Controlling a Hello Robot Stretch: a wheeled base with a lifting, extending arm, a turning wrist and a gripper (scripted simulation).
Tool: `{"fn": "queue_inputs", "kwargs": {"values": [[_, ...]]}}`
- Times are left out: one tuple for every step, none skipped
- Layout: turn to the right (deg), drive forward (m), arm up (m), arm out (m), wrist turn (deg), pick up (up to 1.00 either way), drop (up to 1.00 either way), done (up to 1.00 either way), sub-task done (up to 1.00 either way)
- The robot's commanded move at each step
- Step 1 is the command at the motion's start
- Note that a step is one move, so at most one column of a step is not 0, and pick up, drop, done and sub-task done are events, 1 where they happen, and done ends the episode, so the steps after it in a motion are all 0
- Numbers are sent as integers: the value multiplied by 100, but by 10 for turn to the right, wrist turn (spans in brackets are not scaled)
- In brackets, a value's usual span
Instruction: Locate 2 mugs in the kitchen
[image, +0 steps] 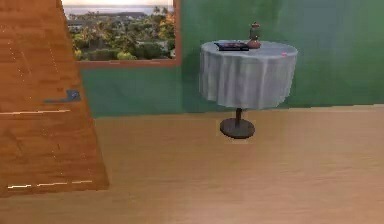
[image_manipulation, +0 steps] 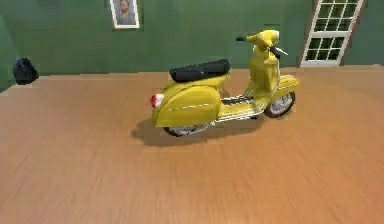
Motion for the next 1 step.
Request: {"fn": "queue_inputs", "kwargs": {"values": [[-450,0,0,0,0,0,0,0,0]]}}
